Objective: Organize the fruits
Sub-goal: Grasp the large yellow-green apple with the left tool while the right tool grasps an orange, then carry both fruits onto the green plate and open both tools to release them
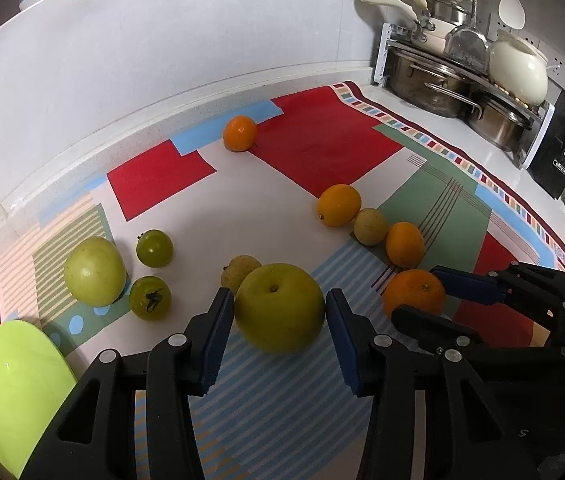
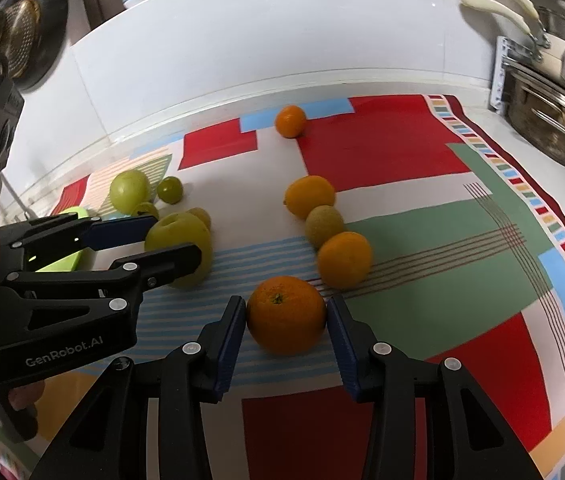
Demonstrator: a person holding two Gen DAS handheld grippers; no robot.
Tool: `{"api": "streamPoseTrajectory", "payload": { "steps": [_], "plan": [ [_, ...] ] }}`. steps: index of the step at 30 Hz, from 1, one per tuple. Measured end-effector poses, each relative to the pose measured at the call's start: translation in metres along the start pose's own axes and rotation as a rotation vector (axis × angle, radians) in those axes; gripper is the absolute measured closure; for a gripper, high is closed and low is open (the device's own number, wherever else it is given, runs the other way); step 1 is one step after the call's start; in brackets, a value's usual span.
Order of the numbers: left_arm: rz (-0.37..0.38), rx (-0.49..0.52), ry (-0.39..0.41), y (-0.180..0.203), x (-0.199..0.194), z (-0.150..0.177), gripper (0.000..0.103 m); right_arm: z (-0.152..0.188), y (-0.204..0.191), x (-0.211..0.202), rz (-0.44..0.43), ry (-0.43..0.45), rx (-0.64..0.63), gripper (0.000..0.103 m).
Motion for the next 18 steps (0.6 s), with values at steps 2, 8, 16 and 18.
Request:
{"api": "streamPoseTrajectory", "payload": {
  "steps": [2,8,16,18],
  "plan": [
    [-0.006,0.003,0.000,0.000,-0.001,0.001,0.057,0.001,0.001,-0.002,0.006,0.001,0.003,0.060],
    [-0.017,-0.028,0.014,-0.005,-0.018,0.008,0.057,-0.001,-0.005,-0.011,0.007,0.017,-0.011,0.060],
    [-0.110,-0.109,0.070,-0.036,-0.068,0.022,0.057,-0.008,-0.036,-0.032,-0.033,0.055,-0.074,0.060],
    [-0.130,-0.137,0.081,-0.046,-0.080,0.028,0.057,-0.010,-0.047,-0.035,-0.048,0.062,-0.093,0.060]
  ]
}}
Point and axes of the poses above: each gripper's, at about its wrist camera, not at the fingertips, and x roughly the way its jaws point, y to its right, z to its underside, the point moved 6 cm from there along x, roughly the way its jaws point, and after that the axes turned 11 degrees about -z, right-handed, at the moved point
